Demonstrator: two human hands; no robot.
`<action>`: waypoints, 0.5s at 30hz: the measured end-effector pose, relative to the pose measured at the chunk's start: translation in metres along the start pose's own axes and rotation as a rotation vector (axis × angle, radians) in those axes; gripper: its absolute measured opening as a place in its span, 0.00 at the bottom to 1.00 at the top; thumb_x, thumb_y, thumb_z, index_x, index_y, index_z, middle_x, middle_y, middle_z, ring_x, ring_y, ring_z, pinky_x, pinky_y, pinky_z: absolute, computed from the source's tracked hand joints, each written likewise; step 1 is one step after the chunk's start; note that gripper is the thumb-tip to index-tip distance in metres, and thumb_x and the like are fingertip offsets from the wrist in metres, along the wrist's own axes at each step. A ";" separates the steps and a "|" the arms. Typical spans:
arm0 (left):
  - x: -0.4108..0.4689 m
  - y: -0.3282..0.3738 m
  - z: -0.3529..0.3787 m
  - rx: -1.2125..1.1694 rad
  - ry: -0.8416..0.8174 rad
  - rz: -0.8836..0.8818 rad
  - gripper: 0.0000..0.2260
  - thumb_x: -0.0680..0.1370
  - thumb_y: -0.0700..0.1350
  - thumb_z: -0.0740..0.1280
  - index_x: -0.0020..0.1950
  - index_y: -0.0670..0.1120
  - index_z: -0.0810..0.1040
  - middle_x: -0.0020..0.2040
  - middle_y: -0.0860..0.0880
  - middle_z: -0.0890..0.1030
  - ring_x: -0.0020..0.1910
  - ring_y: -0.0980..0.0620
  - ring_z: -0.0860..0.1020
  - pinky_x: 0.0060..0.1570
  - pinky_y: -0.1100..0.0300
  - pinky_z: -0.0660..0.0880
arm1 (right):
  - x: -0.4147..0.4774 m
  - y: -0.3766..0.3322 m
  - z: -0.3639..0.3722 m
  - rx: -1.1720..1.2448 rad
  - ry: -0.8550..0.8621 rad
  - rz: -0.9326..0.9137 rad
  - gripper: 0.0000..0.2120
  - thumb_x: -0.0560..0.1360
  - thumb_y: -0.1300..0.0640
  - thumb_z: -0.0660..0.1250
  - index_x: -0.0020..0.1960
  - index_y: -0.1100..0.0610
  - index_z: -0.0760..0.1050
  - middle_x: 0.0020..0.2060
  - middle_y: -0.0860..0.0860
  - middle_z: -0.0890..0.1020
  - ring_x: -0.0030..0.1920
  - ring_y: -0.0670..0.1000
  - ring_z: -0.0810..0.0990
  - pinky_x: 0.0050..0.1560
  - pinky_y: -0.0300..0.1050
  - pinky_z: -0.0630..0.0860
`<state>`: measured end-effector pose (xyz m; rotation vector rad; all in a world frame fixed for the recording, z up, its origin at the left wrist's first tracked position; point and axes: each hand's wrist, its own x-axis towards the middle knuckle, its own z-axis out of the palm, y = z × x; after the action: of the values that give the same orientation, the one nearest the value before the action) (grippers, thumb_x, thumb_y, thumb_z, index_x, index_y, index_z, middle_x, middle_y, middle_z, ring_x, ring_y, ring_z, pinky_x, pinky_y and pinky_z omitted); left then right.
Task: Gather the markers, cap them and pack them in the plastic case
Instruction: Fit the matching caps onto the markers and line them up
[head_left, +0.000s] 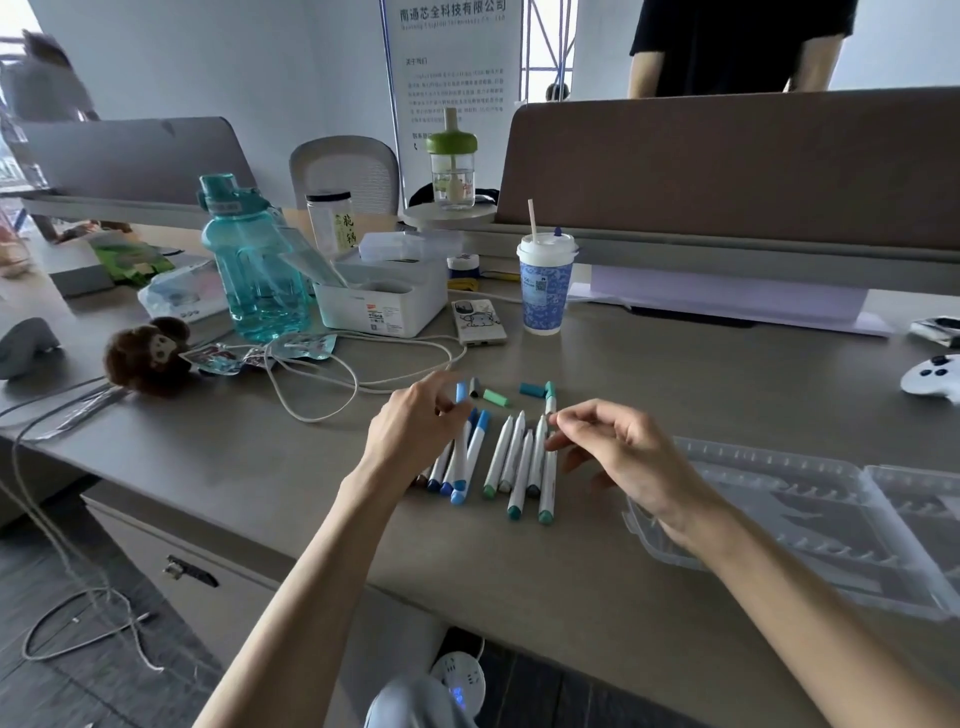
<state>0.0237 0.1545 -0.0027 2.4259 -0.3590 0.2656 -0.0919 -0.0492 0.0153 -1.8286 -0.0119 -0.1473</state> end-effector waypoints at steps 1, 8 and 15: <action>-0.001 0.001 0.001 0.014 -0.006 0.002 0.17 0.77 0.54 0.65 0.65 0.59 0.73 0.44 0.61 0.78 0.50 0.51 0.78 0.50 0.54 0.76 | 0.000 0.000 0.000 0.003 0.002 -0.002 0.08 0.80 0.54 0.64 0.51 0.56 0.81 0.45 0.49 0.86 0.42 0.47 0.83 0.43 0.41 0.74; -0.002 0.000 0.004 0.132 -0.004 0.037 0.12 0.76 0.55 0.64 0.58 0.58 0.77 0.49 0.58 0.82 0.48 0.50 0.79 0.46 0.56 0.75 | 0.001 0.001 -0.001 0.017 -0.009 0.007 0.08 0.80 0.55 0.64 0.53 0.58 0.80 0.45 0.51 0.86 0.41 0.47 0.82 0.34 0.39 0.76; -0.002 0.001 0.006 0.200 0.005 0.074 0.08 0.76 0.53 0.64 0.52 0.57 0.81 0.47 0.57 0.83 0.47 0.51 0.79 0.42 0.59 0.72 | 0.002 0.002 -0.003 -0.002 -0.011 -0.007 0.08 0.81 0.55 0.63 0.53 0.56 0.80 0.46 0.50 0.86 0.42 0.47 0.82 0.34 0.40 0.76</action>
<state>0.0226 0.1505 -0.0075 2.6110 -0.4388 0.3554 -0.0903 -0.0531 0.0144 -1.8312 -0.0261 -0.1424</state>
